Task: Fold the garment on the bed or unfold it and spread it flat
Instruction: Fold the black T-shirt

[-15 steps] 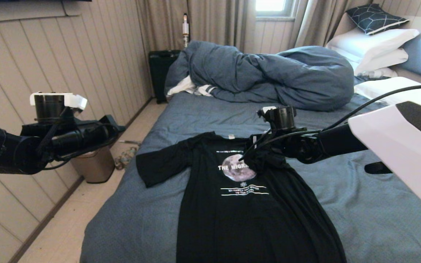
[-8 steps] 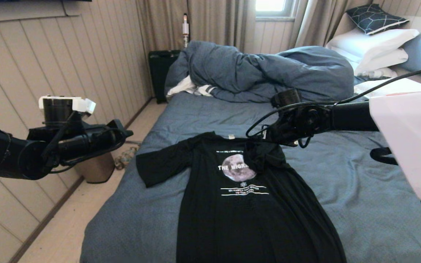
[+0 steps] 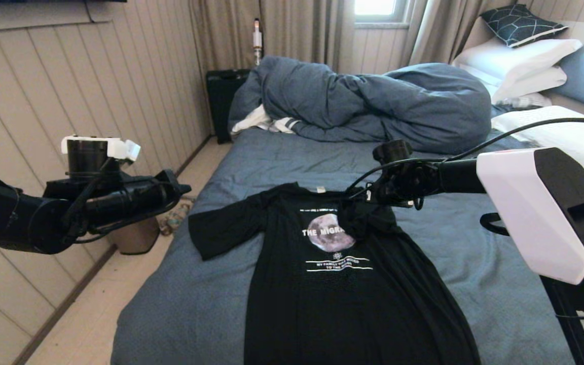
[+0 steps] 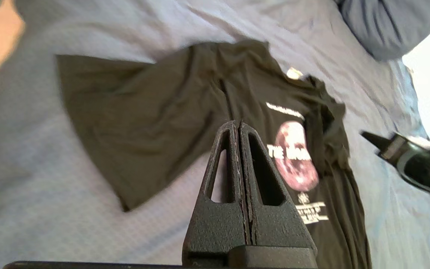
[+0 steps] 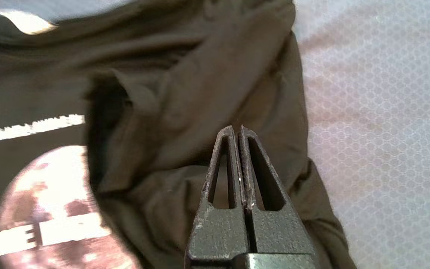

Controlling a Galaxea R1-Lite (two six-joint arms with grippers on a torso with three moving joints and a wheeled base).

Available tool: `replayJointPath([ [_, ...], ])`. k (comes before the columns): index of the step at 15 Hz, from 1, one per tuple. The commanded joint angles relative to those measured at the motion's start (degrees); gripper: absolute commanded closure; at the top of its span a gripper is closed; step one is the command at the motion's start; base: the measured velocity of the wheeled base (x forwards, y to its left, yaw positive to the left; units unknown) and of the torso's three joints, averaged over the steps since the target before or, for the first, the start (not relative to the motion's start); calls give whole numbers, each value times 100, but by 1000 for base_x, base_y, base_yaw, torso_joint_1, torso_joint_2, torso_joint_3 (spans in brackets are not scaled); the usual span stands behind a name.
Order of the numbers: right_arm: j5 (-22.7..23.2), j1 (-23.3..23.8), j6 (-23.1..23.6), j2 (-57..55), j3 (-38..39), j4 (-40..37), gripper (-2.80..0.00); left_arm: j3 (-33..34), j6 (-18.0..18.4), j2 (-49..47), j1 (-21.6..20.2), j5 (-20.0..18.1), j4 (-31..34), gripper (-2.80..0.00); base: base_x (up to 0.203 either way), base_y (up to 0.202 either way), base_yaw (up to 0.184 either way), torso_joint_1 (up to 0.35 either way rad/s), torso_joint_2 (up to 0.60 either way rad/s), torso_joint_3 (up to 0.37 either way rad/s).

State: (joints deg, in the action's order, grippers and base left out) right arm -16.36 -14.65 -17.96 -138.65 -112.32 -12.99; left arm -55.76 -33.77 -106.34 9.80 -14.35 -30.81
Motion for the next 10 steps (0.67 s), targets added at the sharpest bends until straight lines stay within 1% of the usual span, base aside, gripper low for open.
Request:
replayJointPath([
  [1,-13,-2,37,-201,-3,13,0,21,-16,-1,4,-7,-22,0,0,0,0,0,0,0],
  [3,-15,0,105,-374,-20,112,0,30,-16,-1,22,-7,-22,0,0,0,0,0,0,0],
  [5,-21,0,306,-569,-26,353,0,56,-16,-1,42,-7,-22,0,0,0,0,0,0,0],
  [8,-17,1,332,-682,-22,346,0,117,0,-27,80,-7,-175,0,0,0,0,0,0,0],
  [10,10,7,452,-814,-18,314,0,118,2,-71,92,-7,-189,0,0,0,0,0,0,0],
])
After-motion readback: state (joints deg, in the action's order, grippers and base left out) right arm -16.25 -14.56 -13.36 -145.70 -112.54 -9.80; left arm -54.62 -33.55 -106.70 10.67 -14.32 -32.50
